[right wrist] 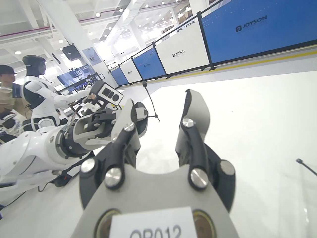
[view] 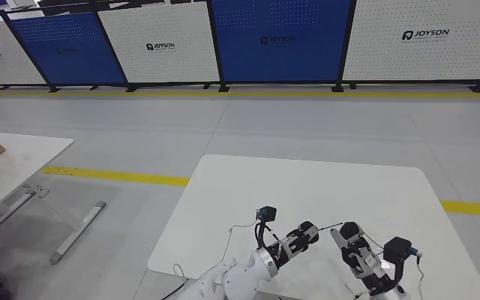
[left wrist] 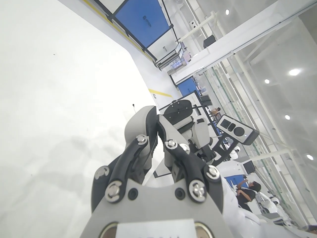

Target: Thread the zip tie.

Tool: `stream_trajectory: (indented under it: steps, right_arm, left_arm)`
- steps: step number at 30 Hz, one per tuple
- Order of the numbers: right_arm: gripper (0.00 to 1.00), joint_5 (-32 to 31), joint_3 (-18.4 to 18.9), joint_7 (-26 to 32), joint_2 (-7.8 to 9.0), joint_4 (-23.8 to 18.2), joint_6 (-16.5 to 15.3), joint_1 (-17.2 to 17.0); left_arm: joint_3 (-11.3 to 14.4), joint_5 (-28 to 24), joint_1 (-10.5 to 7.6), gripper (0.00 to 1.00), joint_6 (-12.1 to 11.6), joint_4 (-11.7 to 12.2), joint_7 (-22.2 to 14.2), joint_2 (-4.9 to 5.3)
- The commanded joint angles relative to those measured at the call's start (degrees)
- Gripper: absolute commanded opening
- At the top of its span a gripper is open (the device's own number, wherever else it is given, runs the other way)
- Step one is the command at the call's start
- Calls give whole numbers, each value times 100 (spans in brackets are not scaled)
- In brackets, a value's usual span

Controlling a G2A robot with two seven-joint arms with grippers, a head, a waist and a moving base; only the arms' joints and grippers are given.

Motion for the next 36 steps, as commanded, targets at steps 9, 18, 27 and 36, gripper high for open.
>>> stream_trajectory:
  steps: [9,18,27,36]
  right_arm:
    - [29,51,-54,-14,78,2,0,43]
    - [0,115,-145,31,136,-3,0,107]
    - [0,119,-225,-108,222,2,0,148]
    - [0,107,-279,-269,313,38,0,171]
  left_arm:
    - [34,195,13,0,25,-36,-57,8]
    - [44,217,-18,0,48,-2,-45,0]
    - [63,283,-13,27,74,-14,37,-10]
    - [57,214,-6,44,94,-28,68,-20]
